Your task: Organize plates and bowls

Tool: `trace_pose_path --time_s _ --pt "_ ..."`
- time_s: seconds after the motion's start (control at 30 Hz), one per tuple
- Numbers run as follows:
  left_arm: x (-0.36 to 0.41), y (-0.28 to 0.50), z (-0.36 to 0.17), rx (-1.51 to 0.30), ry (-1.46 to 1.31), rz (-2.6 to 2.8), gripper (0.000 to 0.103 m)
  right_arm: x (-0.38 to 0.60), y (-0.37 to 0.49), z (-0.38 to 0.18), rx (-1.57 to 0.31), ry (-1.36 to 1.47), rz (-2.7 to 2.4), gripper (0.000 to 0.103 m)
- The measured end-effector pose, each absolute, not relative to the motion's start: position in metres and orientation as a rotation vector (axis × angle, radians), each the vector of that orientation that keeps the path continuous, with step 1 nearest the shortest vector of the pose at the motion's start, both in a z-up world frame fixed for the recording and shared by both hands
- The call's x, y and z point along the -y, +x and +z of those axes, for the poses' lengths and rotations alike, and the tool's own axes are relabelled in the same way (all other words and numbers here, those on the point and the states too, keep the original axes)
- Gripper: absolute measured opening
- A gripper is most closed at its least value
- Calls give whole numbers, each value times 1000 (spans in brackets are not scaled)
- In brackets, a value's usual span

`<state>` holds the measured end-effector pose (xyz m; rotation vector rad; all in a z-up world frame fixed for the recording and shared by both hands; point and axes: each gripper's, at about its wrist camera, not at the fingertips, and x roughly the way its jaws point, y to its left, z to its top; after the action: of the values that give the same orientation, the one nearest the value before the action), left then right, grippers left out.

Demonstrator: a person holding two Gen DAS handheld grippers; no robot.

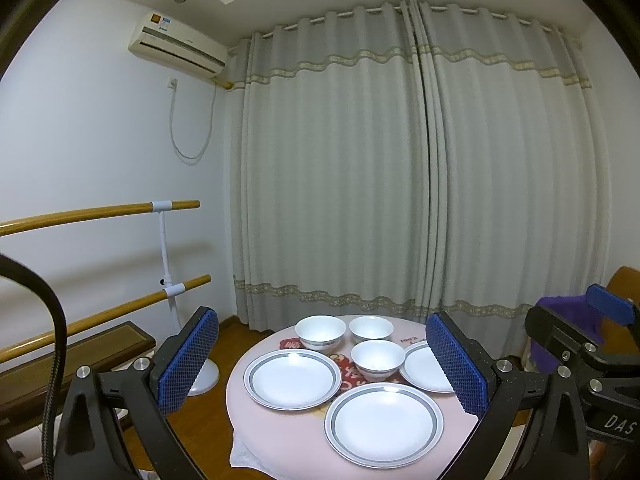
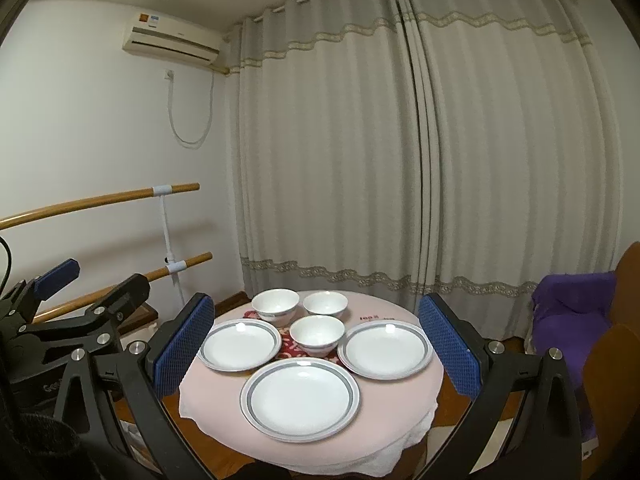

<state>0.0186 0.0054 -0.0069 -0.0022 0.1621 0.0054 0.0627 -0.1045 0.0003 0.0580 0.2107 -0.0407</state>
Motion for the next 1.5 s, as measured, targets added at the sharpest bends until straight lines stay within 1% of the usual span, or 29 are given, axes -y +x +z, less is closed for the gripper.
trace_pose_path --time_s 0.87,1.5 --pt "-10 36 -18 -146 -16 33 102 95 85 -9 -198 38 -23 103" --pt "-11 37 -28 -135 -1 32 102 100 84 -20 -193 71 -39 103"
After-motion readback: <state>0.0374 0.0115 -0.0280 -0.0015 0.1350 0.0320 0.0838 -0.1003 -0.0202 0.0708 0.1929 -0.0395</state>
